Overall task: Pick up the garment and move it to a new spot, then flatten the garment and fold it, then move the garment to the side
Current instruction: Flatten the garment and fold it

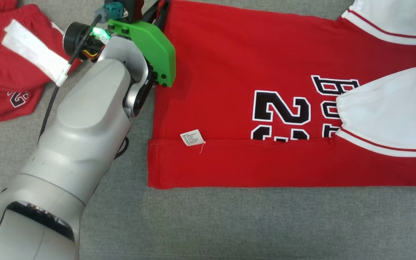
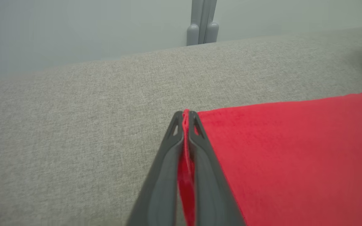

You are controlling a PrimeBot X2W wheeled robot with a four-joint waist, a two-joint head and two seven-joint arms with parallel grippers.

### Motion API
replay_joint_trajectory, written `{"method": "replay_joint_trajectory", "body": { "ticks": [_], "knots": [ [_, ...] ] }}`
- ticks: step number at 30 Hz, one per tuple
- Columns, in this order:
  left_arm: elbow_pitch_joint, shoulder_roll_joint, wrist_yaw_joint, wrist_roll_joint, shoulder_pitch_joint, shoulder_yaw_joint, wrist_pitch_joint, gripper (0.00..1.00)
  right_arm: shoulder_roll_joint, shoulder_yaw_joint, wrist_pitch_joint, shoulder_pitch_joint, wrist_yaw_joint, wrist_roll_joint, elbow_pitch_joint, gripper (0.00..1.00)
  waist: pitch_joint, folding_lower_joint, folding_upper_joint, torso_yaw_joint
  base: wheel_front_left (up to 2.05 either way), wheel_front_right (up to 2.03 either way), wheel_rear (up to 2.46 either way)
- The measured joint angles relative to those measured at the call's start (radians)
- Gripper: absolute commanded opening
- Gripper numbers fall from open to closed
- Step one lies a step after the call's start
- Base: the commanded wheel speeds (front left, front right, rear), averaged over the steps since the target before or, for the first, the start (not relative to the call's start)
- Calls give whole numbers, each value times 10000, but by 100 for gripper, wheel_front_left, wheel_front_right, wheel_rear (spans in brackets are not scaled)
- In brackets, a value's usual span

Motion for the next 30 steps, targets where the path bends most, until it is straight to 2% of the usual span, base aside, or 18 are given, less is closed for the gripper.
{"method": "replay_joint_trajectory", "body": {
  "ticks": [6, 12, 16, 21, 30],
  "knots": [
    [-15, 278, -270, -50, 750, -40, -683, 0, -261, 798, -320, 1106, 0, 809, -809, 0, -594, 0, 0, -185, 0, 0, 0],
    [-92, 587, -523, 127, 1546, -247, -1753, 0, -719, 1097, -568, 2411, 0, 1523, -1776, 0, -1194, 0, 0, -419, 0, 0, 0],
    [-125, 761, -610, 276, 1987, -322, -2132, 0, -909, 1039, -621, 3383, 0, 1912, -2452, 0, -1555, 0, 0, -591, 0, 0, 0],
    [-288, 1043, -602, 564, 2599, -276, -2330, 0, -963, 802, -171, 4710, 0, 2416, -3310, 0, -1902, 0, 0, -854, 0, 0, 0],
    [-2002, 1841, -531, 1921, 4150, 616, -2378, 0, -660, 50, 420, 6729, 0, 2748, -4656, 0, -2352, -1, 0, -1350, 0, 0, 0]
  ]
}}
